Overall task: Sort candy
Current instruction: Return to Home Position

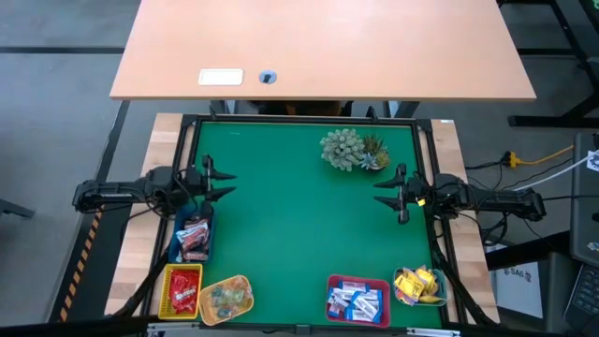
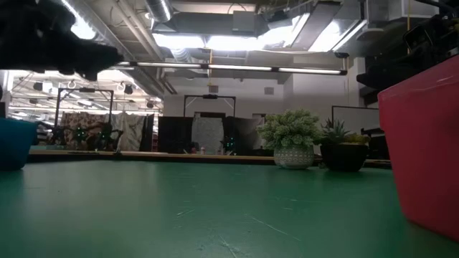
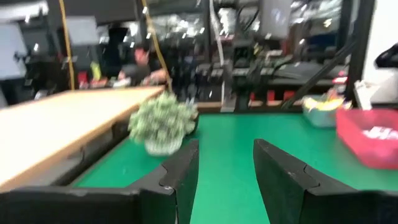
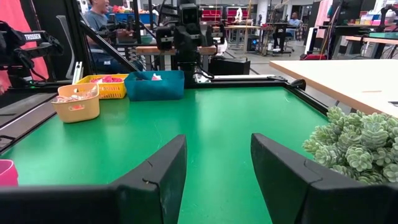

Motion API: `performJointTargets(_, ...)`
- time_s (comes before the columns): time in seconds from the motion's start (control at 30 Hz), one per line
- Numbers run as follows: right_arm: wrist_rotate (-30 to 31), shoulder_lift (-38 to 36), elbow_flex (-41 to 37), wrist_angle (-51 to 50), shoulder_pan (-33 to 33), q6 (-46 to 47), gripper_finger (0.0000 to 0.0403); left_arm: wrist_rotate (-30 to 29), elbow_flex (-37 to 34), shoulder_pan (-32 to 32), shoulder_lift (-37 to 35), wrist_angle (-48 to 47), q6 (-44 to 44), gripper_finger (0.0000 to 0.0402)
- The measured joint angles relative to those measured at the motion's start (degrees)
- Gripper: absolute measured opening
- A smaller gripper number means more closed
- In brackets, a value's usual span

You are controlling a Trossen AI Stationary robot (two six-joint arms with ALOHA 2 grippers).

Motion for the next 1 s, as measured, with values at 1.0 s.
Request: performJointTargets(1.0, 0.01, 0.01, 0.0, -0.01, 0.0, 0.0, 0.0179, -1.81, 0.0, 0.0, 0.57, -1.56, -4.4, 0.014)
